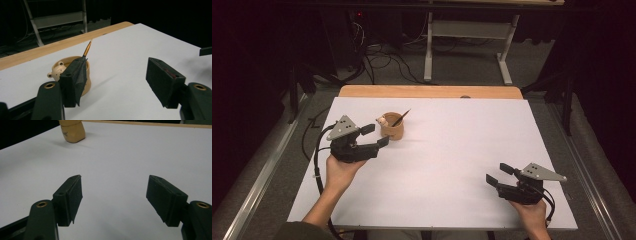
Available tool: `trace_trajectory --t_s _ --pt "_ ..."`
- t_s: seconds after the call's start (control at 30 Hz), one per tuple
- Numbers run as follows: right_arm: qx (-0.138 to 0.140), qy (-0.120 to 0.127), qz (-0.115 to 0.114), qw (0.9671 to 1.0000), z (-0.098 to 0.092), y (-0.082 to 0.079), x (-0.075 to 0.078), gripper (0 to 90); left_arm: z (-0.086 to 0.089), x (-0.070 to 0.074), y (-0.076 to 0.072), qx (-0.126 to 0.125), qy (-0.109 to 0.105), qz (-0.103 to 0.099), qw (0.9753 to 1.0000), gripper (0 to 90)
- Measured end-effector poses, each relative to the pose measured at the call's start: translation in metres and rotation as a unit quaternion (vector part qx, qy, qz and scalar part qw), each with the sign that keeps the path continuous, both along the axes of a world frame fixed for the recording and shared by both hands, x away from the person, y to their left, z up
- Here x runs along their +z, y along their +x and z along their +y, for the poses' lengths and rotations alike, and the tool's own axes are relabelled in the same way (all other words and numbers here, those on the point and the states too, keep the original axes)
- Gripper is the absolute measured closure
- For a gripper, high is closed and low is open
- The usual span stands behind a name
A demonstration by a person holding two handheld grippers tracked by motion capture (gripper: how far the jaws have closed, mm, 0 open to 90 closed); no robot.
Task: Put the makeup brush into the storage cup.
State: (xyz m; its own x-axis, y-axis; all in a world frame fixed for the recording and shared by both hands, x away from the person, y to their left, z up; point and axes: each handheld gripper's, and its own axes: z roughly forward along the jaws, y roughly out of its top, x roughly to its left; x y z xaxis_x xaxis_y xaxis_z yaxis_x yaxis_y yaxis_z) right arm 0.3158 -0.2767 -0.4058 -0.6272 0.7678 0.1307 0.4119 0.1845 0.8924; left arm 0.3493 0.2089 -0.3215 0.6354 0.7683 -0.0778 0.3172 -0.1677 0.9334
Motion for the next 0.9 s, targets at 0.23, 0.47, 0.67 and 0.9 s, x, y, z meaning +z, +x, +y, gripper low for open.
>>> trace_trajectory --t_s 0.23,0.47,0.67,0.9 --pt "0.001 -0.001 -0.001 1.0000 0.000 0.000 0.000 30.9 0.004 0.000 -0.005 0.000 -0.002 0.004 1.0000 33.2" --pt "0.000 -0.001 -0.001 1.0000 0.000 0.000 0.000 30.9 0.007 -0.001 -0.010 0.001 -0.006 0.005 1.0000 32.1" --pt "0.000 -0.001 -0.001 1.0000 0.000 0.000 0.000 30.9 0.010 -0.004 -0.015 0.001 -0.008 0.009 0.9999 31.6" --pt "0.001 -0.002 -0.001 1.0000 0.000 0.000 0.000 30.9 0.013 -0.004 -0.020 0.002 -0.010 0.010 0.9999 31.3"
